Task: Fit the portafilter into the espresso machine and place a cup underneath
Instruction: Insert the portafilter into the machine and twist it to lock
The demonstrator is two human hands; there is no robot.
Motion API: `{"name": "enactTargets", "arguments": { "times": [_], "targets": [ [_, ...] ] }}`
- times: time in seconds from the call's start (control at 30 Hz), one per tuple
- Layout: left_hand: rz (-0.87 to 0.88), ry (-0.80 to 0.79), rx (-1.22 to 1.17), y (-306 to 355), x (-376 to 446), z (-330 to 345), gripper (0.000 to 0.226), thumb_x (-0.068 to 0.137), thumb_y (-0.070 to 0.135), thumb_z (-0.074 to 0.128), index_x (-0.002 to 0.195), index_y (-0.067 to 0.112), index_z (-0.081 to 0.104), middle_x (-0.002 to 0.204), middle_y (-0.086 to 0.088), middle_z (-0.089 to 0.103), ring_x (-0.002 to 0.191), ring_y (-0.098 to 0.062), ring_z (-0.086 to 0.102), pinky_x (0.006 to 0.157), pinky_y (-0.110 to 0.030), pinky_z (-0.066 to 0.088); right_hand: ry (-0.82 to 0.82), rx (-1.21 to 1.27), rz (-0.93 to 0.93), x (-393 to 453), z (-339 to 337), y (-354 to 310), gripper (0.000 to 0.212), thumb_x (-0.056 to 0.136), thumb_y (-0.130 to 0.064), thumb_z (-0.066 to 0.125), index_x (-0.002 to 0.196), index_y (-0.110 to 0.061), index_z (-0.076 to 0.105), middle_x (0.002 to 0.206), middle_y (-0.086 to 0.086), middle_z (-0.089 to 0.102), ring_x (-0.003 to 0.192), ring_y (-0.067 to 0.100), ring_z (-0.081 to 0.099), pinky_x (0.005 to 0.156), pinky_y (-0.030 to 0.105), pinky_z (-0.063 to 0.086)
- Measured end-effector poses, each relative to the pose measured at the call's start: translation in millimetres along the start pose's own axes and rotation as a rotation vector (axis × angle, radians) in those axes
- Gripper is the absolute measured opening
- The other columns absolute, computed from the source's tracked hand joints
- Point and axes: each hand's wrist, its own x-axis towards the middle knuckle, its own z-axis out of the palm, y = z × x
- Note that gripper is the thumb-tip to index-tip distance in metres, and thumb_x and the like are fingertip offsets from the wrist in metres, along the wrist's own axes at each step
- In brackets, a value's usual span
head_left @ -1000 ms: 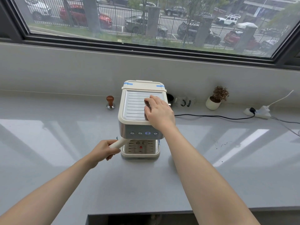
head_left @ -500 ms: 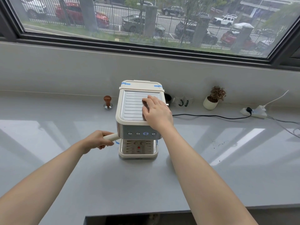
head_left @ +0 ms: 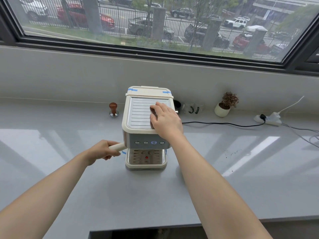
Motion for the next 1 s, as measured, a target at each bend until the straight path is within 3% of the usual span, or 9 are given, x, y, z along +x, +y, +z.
{"name": "enactTargets", "arguments": {
  "times": [0.3,0.57,0.77,1.0],
  "targets": [
    [0.043,0.133,-0.152,-14.7,-24.5,45.5,0.016,0.078,0.008,0.068,0.092,0.014,0.071,0.062,-0.005,0.056,0.047,-0.013,0.044,0.047,-0.024,0.035,0.003,-0.009,-0.002,1.5,0.9,1.5,0.041,0.098,-0.037,0.032,0.138,-0.033,0.041,0.154,-0.012,0.032,0.143,0.011,0.024,0.117,0.031,0.016],
    [0.072,0.234,-0.209,-12.9,-37.0,75.9,0.026,0.080,0.007,0.064,0.103,0.017,0.069,0.065,-0.006,0.056,0.045,-0.012,0.046,0.042,-0.023,0.038,0.007,-0.012,-0.008,0.9,0.6,0.9,0.040,0.099,-0.037,0.032,0.137,-0.033,0.042,0.154,-0.011,0.033,0.142,0.010,0.024,0.116,0.030,0.016],
    [0.053,0.240,-0.179,-7.6,-42.3,99.7,0.020,0.081,0.012,0.059,0.101,0.016,0.060,0.069,-0.009,0.055,0.047,-0.017,0.049,0.044,-0.029,0.042,-0.003,-0.014,-0.003,0.3,0.3,0.8,0.040,0.099,-0.037,0.031,0.138,-0.034,0.041,0.155,-0.011,0.031,0.143,0.010,0.023,0.117,0.030,0.015],
    [0.002,0.193,-0.201,-1.3,-43.2,107.6,0.014,0.081,0.011,0.057,0.095,0.011,0.053,0.070,-0.008,0.057,0.041,-0.016,0.047,0.040,-0.027,0.039,0.011,-0.012,0.004,0.9,0.7,0.0,0.040,0.098,-0.037,0.033,0.137,-0.034,0.043,0.153,-0.013,0.034,0.141,0.010,0.027,0.115,0.030,0.018]
  ]
}}
